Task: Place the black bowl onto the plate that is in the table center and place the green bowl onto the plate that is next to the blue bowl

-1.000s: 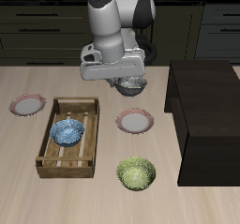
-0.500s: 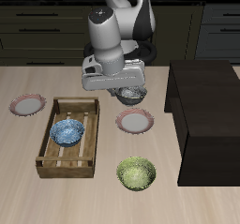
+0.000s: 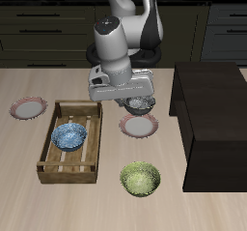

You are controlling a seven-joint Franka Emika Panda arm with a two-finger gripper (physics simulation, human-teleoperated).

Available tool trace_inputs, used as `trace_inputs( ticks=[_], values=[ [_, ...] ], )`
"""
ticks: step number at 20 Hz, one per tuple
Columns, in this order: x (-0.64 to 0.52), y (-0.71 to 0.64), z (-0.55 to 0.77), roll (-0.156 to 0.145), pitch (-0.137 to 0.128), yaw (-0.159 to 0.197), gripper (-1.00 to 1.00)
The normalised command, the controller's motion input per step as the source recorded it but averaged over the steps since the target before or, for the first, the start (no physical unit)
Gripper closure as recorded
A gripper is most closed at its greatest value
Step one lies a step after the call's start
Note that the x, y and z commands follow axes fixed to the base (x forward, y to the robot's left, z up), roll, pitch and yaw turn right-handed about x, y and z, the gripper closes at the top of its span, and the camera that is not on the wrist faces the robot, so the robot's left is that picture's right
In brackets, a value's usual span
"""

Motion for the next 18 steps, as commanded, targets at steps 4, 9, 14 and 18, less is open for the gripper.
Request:
trace_inputs(
  ticks=[4,9,14,18],
  values=[
    [0.09,0.11,-0.14,0.016,0.009,0.005,1.0],
    [0.1,0.01,-0.15,-0.004,0.019,0.016,1.0],
    [-0.02,-0.02,-0.16,-0.002,0.03,0.001,1.0],
    [-0.11,0.01,-0.19,0.004,0.028,0.028,1.0]
  ],
)
